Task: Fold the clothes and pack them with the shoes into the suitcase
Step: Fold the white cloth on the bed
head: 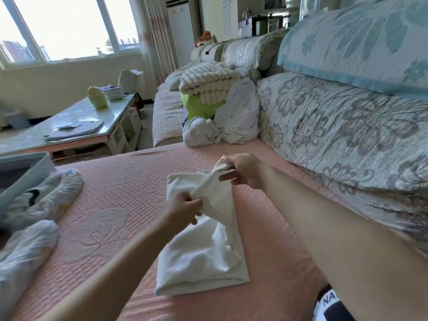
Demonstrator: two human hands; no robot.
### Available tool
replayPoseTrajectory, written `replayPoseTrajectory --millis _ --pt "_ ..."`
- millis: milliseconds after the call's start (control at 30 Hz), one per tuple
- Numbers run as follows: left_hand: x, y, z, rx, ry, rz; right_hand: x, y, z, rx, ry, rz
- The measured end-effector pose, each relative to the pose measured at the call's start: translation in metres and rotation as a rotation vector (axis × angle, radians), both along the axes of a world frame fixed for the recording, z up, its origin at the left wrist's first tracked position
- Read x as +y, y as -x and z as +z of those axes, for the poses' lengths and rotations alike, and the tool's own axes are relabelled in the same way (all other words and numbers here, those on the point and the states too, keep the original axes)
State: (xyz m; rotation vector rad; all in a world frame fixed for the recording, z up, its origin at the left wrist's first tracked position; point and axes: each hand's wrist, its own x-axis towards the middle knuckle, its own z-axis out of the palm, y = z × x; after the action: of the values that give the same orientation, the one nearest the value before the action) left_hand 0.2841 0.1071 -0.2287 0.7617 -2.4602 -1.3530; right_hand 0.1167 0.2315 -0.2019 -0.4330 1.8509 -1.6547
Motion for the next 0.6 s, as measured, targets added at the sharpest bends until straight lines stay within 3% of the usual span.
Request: replayPoseTrajectory --millis 133,233,333,433,600 --pt "-0.033 -0.027 -0.008 -0.317 0.115 -0.017 -0.046 -0.028 -0.004 -0.029 0.123 0.118" --pt "-0.045 -0.038 -0.014 -0.403 0.44 0.016 -0.058 -0.035 -0.023 0.269 -0.103 0.07" --pt "-0.044 -0.037 -0.018 -0.262 0.776 -0.299 -0.05 -0.039 -0.046 0.611 -0.412 0.188" --pt "-0.046 -0.033 -0.027 -0.178 0.714 -0.488 -0.037 -0.047 -0.052 0.826 -0.702 0.392" --pt "-0.054 -0.033 -0.026 -0.015 0.649 -0.504 -0.017 -0.06 -0.047 0.933 -0.81 0.533"
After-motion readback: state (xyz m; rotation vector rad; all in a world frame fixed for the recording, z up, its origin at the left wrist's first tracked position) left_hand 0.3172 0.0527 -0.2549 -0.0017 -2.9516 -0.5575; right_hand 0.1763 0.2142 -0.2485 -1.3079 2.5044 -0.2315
